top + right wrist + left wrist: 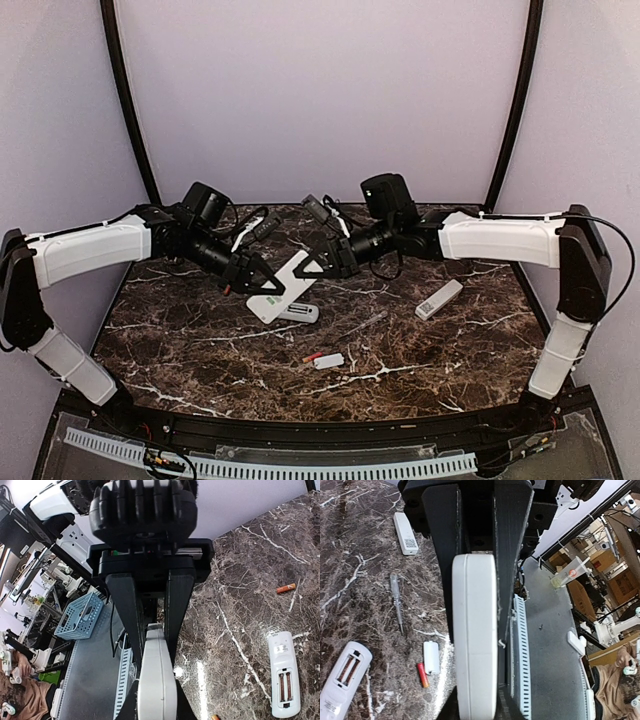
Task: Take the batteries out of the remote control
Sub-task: Pass from the left arm to the right, then pass from the right arm to the left
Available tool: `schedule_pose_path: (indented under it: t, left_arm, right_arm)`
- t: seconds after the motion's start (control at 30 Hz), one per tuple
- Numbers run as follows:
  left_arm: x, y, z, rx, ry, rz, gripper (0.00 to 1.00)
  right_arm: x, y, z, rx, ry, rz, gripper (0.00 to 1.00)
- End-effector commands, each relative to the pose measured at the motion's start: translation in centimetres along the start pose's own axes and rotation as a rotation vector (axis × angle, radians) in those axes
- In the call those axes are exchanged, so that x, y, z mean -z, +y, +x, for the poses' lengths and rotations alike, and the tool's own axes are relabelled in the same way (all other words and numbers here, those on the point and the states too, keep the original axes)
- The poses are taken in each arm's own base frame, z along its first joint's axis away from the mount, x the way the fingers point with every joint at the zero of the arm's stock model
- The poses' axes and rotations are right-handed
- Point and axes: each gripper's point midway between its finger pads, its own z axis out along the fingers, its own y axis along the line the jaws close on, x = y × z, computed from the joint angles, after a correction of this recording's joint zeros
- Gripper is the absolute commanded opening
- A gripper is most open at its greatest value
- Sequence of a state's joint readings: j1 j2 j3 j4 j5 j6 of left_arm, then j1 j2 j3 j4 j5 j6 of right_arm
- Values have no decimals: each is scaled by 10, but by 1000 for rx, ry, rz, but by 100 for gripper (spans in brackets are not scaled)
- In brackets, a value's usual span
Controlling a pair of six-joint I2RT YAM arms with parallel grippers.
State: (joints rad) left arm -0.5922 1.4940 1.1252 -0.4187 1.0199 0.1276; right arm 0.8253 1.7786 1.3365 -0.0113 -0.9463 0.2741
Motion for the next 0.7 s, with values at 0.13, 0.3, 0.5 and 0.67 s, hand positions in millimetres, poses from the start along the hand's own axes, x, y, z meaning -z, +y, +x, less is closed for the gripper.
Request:
schedule_pose_path:
  t: [0.13,0.3,0.5,0.67]
  left_arm:
    - [19,3,-31,-96,-117,-165,63]
    - [47,12,-56,-7,-327,-309,74]
    - [79,5,-80,63,-546,-354,79]
    - [69,-15,-83,46,-558,-186,81]
  right_arm:
    - [25,2,-32,51,-192,104,0]
    - [50,17,-58,95,-380,136,0]
    - [64,46,-77,156,-511,82,0]
    - [64,51,-91,195,-578,91,0]
